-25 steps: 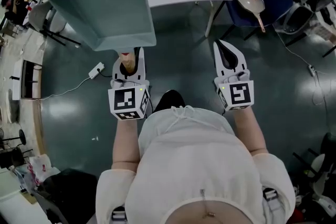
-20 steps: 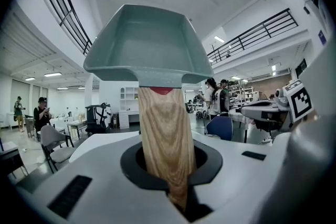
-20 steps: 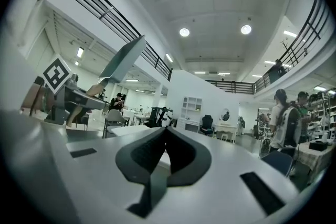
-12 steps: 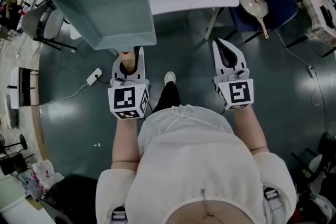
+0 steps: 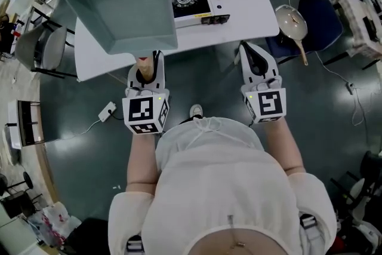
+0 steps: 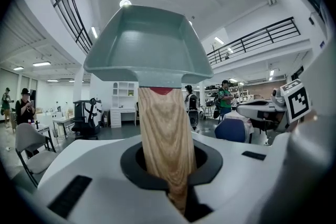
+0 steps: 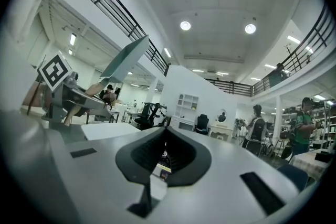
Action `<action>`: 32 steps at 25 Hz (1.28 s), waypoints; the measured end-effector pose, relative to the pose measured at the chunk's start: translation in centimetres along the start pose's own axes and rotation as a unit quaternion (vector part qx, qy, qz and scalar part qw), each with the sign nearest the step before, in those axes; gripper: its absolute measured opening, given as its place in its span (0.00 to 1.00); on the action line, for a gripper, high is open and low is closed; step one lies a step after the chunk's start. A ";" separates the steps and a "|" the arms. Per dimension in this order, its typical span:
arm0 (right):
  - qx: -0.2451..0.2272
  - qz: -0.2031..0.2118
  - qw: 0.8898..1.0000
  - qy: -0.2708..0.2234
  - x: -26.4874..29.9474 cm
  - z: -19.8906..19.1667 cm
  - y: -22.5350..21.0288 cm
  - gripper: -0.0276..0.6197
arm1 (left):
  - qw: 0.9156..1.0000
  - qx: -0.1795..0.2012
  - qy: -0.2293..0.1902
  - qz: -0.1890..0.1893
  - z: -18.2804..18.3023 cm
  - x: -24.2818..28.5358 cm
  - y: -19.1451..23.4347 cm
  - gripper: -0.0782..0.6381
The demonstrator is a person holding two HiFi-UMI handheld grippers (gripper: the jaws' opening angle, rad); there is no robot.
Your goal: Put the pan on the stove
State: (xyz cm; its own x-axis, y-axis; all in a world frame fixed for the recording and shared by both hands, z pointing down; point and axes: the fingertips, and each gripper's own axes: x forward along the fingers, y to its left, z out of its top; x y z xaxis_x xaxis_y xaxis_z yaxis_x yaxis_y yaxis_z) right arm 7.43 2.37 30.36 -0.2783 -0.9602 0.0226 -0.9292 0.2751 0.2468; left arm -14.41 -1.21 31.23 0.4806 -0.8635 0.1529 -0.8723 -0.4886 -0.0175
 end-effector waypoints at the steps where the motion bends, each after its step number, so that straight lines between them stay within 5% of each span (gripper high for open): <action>1: 0.000 -0.002 1.000 0.001 1.3 -0.1 -0.2 0.05 | 1.000 -0.001 0.002 -0.003 0.0 1.1 0.7 0.18; 9: 0.010 0.002 1.000 0.018 9.3 -1.6 -1.5 0.05 | 0.999 -0.006 0.036 -0.012 -0.9 8.2 4.3 0.18; 22: 0.015 0.060 0.998 0.030 21.2 -4.9 -7.4 0.05 | 0.992 -0.042 0.116 0.013 -4.3 19.2 4.2 0.18; 27: 0.019 0.092 0.995 0.040 25.2 -7.1 -10.0 0.05 | 0.984 -0.069 0.163 0.025 -6.9 23.7 3.2 0.18; 32: 0.038 0.125 0.990 0.059 28.0 -10.0 -11.5 0.05 | 0.966 -0.096 0.236 0.035 -11.0 26.0 2.3 0.18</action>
State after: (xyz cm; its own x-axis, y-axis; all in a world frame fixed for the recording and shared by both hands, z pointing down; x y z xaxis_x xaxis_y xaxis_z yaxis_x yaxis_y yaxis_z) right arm 12.76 -28.14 37.82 -0.4755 -0.8596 0.1871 -0.8520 0.5030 0.1451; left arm -4.94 -23.40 46.05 0.3640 -0.7188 0.5923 -0.9238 -0.3595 0.1314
